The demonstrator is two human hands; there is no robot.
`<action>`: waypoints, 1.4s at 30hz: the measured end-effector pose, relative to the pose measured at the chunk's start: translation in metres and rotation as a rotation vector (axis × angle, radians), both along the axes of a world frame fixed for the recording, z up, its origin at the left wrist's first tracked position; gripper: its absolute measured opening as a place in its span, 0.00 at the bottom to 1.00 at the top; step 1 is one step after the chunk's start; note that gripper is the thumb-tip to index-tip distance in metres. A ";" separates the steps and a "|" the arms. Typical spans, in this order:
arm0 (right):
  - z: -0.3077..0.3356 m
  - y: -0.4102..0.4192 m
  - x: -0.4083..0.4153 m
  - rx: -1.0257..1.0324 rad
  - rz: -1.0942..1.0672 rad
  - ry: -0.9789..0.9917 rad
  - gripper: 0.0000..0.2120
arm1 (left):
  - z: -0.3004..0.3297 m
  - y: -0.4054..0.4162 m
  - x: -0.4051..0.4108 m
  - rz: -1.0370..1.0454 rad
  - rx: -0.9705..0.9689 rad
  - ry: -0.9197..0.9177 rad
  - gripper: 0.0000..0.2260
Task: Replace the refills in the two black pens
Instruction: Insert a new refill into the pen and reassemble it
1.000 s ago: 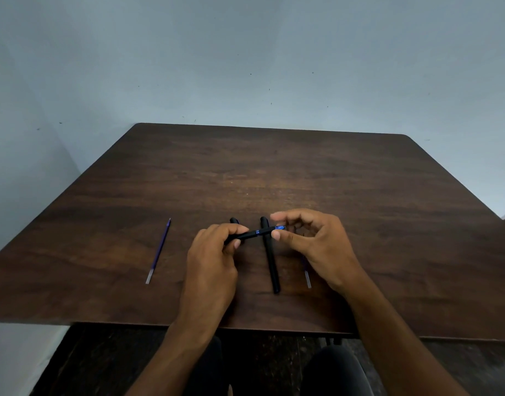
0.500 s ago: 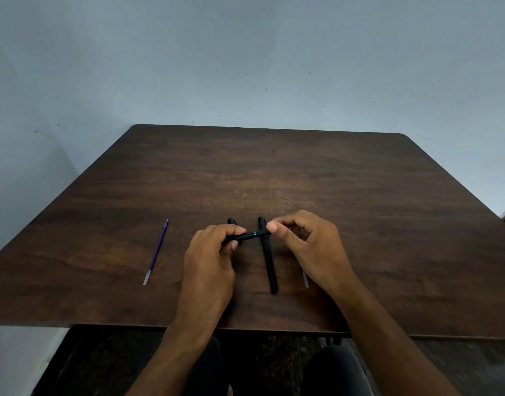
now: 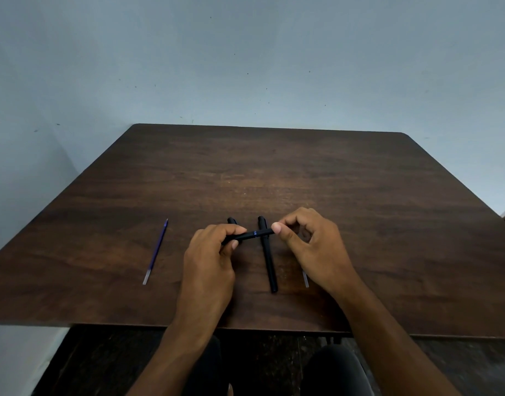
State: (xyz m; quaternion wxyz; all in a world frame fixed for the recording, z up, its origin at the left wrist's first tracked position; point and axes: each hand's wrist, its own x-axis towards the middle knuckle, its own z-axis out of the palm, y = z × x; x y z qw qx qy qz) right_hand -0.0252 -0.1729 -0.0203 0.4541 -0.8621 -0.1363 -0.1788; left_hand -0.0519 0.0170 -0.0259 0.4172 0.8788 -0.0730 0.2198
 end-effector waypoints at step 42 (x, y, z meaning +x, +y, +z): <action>0.001 0.004 0.001 -0.053 0.018 -0.001 0.13 | 0.000 0.000 -0.001 0.005 0.010 -0.008 0.14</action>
